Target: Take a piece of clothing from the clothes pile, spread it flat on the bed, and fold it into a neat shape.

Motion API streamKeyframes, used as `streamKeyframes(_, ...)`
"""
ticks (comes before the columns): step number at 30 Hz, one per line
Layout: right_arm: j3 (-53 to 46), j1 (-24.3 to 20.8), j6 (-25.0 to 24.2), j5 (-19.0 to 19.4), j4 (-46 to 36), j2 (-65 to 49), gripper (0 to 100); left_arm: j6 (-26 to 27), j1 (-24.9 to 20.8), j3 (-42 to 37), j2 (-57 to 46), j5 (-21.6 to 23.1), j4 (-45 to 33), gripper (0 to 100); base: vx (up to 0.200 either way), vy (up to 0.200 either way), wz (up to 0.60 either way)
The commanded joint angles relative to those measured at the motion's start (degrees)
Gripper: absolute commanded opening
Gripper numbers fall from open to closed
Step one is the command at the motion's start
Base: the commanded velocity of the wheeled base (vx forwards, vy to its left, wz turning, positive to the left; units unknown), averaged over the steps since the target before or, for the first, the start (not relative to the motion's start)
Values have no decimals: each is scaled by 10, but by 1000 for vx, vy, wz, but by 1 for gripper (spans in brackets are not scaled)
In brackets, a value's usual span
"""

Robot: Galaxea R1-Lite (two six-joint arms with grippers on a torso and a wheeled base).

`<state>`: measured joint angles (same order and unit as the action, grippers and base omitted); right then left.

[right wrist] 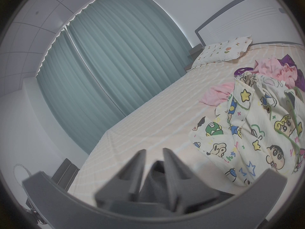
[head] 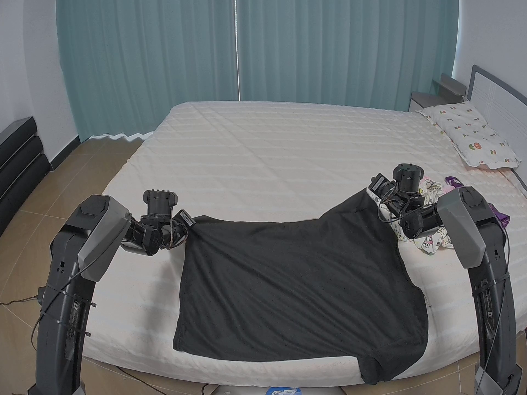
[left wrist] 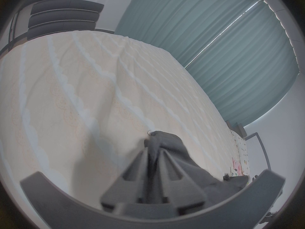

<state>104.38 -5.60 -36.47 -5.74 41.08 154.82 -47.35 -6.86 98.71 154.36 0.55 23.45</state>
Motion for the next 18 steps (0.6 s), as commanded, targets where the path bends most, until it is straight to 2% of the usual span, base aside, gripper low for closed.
streamKeyframes(1,-2,-1,1,0,0,18,100,0,-3,-1,-1,1,0,100,0,0,0)
streamKeyframes(4,-17,2,1,-1,-1,10,100,1,-3,-6,-7,0,-1,100,0,0,0)
streamKeyframes(6,-88,9,2,5,-1,-38,100,0,4,-26,-28,0,-2,100,0,0,0)
streamKeyframes(9,-135,12,2,11,1,-65,100,-2,12,-48,-48,2,0,100,0,0,0)
streamKeyframes(10,-187,15,0,21,7,-99,100,-1,16,-81,-78,9,2,100,0,0,0)
streamKeyframes(11,-187,15,0,21,7,-99,100,-1,16,-81,-78,9,2,100,0,0,0)
streamKeyframes(14,-294,18,-8,19,11,-168,100,-2,20,-173,-141,16,30,100,0,0,0)
streamKeyframes(18,-417,18,-55,22,38,-251,100,-2,21,-303,-212,31,106,100,0,0,0)
